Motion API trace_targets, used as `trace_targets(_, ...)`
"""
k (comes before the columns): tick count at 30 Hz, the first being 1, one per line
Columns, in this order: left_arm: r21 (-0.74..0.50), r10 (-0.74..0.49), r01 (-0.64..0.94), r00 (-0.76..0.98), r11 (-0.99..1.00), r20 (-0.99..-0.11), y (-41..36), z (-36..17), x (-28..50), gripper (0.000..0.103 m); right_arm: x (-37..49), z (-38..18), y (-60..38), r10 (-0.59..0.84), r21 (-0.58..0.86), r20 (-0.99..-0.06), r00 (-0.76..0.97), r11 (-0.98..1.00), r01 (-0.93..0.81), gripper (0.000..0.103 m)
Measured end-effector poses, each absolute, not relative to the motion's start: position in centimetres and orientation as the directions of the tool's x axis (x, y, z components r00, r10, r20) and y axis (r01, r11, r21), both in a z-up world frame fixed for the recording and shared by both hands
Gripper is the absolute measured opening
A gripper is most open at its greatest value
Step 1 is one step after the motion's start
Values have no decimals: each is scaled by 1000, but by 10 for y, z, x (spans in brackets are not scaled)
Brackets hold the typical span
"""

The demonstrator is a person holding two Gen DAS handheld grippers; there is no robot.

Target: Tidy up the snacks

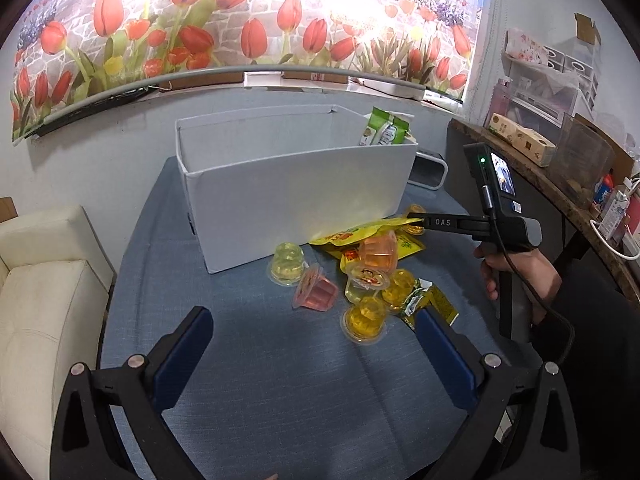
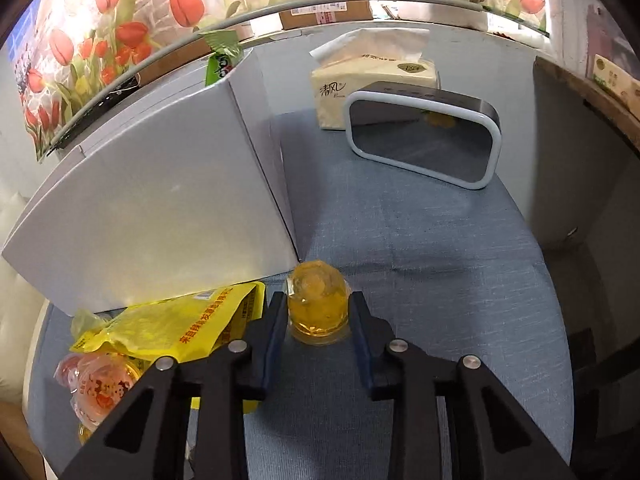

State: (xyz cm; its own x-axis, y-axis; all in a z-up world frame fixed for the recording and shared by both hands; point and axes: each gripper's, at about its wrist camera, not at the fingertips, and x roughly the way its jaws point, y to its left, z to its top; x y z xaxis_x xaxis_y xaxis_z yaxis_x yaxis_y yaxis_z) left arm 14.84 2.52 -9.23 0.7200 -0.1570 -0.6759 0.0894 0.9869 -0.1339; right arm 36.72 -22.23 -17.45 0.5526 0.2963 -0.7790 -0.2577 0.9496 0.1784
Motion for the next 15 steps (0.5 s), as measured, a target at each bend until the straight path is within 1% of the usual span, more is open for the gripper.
trace_targets(4,-133,-158,91,712,987,-684,21,-98,153,103,361,-169,-224,322,190,-768,555,940,-283,33)
trace_targets(9,-121,-145,85,706,989,-693,19,-105,168,103,339,-146,-234,328,180,-730,599,939,-294,32)
trace_targets(11,-109,-132,78,700,991,-702,18,-110,176,103,331,-139,-236,329,166,-727,603,936,-309,32)
trace_targets(13,-104,-121,66,692,992,-711,18,-116,183,103,322,-134,-238,328,157,-725,606,935,-318,29)
trace_targets(15,-105,-115,56,688,993,-716,19,-120,188,103,315,-133,-241,333,162,-727,601,933,-321,29)
